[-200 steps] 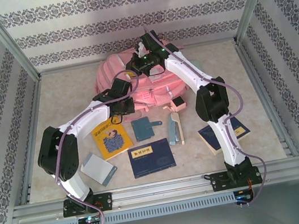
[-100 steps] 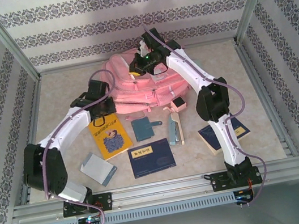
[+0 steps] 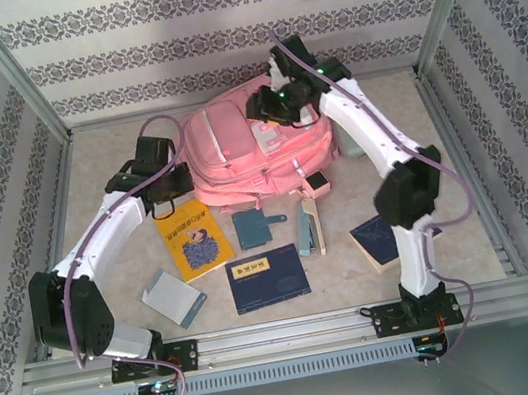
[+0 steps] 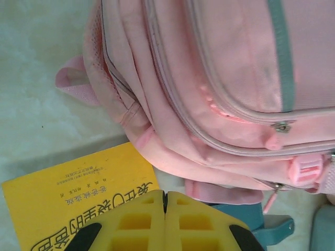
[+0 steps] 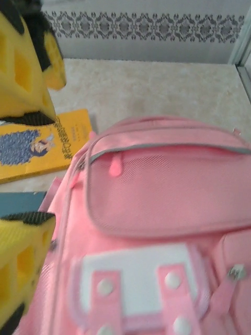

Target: Pack the student bag

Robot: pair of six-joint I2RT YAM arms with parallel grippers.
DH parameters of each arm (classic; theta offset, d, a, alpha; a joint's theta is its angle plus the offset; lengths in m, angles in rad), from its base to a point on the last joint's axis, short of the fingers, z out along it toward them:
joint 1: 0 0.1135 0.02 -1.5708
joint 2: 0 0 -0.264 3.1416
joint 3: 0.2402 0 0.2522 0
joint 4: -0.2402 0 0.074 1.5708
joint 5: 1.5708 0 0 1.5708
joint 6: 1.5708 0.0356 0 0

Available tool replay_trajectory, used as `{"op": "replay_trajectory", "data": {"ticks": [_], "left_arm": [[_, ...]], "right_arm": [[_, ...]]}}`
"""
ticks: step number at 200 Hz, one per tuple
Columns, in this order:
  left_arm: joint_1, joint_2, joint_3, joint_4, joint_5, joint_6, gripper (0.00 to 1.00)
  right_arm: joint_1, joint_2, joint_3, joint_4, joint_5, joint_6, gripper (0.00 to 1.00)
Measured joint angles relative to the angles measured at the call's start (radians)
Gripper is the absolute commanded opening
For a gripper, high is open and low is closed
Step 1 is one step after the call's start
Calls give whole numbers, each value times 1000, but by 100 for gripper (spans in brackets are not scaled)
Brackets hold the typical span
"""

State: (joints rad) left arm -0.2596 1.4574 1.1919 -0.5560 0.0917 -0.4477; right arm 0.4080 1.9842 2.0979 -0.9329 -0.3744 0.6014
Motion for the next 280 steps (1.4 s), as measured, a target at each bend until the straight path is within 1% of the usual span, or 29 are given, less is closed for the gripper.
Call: {"op": "replay_trajectory", "data": {"ticks": [5, 12, 23, 28, 37, 51, 98, 129, 157, 167, 197, 224, 234, 255, 280], "left_arm": [[0, -10, 0, -2, 3, 3, 1], [0, -19, 0, -5, 7, 14, 8], [1, -21, 3, -11, 12, 35, 22], [2, -14, 5, -14, 14, 50, 26], [6, 6, 8, -17, 27, 71, 31], [14, 56, 12, -17, 42, 103, 35], [66, 251, 29, -13, 115, 169, 35], [91, 317, 68, 4, 175, 193, 35], [92, 343, 87, 32, 216, 199, 34], [94, 356, 101, 37, 229, 200, 32], [105, 420, 163, 43, 251, 210, 20], [111, 459, 190, 43, 260, 215, 13], [111, 462, 190, 43, 261, 217, 13], [111, 462, 190, 43, 264, 221, 18], [111, 462, 189, 43, 264, 224, 19]], "right_arm": [[0, -43, -56, 6, 10, -3, 41], [0, -89, -119, 16, 17, -4, 41], [0, -148, -199, 34, 19, -7, 41], [0, -166, -228, 45, 19, -9, 41], [0, -191, -277, 66, 19, -18, 41], [2, -214, -343, 88, 18, -34, 41], [2, -252, -496, 123, -14, -60, 41], [2, -297, -532, 129, -19, -67, 40], [2, -319, -555, 138, -19, -79, 40], [2, -319, -563, 138, -19, -82, 39], [2, -319, -574, 138, -22, -82, 37], [2, -319, -574, 138, -27, -83, 35], [2, -319, -574, 138, -27, -83, 34], [2, -319, -574, 138, -27, -83, 35], [2, -319, -574, 138, -27, -84, 35]]}}
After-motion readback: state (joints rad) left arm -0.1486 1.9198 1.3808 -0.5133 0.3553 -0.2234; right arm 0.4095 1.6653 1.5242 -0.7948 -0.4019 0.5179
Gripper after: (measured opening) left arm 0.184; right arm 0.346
